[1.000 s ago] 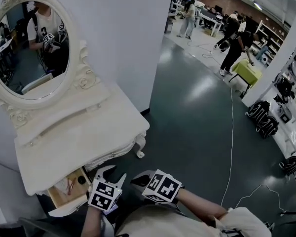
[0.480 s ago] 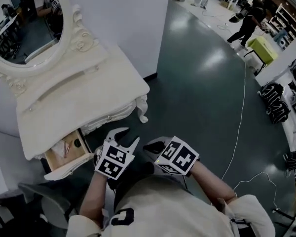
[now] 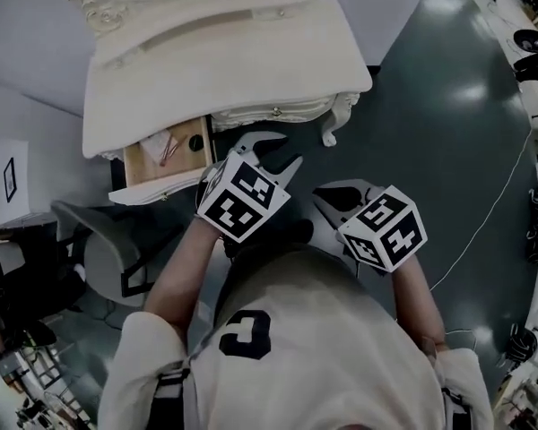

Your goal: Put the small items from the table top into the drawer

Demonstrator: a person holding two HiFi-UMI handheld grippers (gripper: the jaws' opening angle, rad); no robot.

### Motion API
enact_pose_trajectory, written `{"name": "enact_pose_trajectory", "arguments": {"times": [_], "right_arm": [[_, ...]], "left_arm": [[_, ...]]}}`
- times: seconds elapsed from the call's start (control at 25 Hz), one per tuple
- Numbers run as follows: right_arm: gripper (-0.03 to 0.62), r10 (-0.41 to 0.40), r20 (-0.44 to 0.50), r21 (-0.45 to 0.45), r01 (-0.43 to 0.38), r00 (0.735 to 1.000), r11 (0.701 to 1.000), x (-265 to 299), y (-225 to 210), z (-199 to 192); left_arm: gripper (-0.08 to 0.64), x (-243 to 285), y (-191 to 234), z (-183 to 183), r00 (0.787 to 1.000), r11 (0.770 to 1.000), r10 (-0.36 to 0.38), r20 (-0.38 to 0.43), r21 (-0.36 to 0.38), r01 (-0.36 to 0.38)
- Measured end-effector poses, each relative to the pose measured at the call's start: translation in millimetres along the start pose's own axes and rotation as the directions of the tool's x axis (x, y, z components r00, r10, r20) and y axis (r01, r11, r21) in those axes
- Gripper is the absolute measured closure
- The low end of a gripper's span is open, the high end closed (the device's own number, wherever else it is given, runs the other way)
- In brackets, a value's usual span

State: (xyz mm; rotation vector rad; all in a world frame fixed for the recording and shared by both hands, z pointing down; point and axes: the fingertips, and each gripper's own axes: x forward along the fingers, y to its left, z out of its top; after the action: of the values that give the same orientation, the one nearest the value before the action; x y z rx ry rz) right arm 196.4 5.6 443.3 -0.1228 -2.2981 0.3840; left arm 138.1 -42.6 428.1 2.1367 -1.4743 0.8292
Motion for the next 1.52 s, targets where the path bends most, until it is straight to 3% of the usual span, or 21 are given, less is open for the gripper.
{"name": "enact_pose_trajectory", "arguments": {"times": [0.12, 0.28, 0.44, 0.72, 0.96, 1.12, 1.28, 1.52], "right_arm": [[0.566, -0.039, -0.012, 0.013, 0.039, 0.999, 0.999, 16, 4, 8], [0.566, -0.079, -0.002, 0.025, 0.079, 0.997, 0.997, 38, 17, 25], [0.566, -0.120, 0.038, 0.038, 0.118, 0.992, 0.992, 59, 26, 46], [0.566, -0.095, 0.169, 0.036, 0.090, 0.981, 0.995, 84, 71, 84], [0.566, -0.122, 0.316, 0.130, 0.084, 0.941, 0.988, 81, 93, 124], [0.565, -0.113, 0.341, 0.179, 0.054, 0.933, 0.982, 82, 113, 134], [0.566, -0.101, 0.366, 0.160, 0.044, 0.925, 0.986, 84, 128, 151], [0.566, -0.142, 0.422, 0.132, 0.094, 0.896, 0.987, 96, 149, 162]], "left_arm": [[0.401, -15, 9, -14, 1.000, 1.000, 0.003, 0.009, -0.019, -0.003], [0.496, -36, 25, -37, 1.000, 0.999, 0.005, 0.029, -0.037, -0.004], [0.502, -55, 45, -55, 0.999, 0.999, 0.015, 0.051, -0.050, -0.012], [0.502, -91, 74, -93, 0.997, 0.997, 0.057, 0.043, -0.063, -0.054], [0.502, -137, 88, -72, 0.974, 0.993, 0.107, 0.200, -0.068, -0.095], [0.502, -170, 87, -65, 0.937, 0.990, 0.139, 0.320, -0.038, -0.134], [0.502, -191, 104, -67, 0.924, 0.978, 0.197, 0.327, -0.004, -0.207], [0.502, -204, 113, -102, 0.928, 0.981, 0.191, 0.319, -0.090, -0.171]]}}
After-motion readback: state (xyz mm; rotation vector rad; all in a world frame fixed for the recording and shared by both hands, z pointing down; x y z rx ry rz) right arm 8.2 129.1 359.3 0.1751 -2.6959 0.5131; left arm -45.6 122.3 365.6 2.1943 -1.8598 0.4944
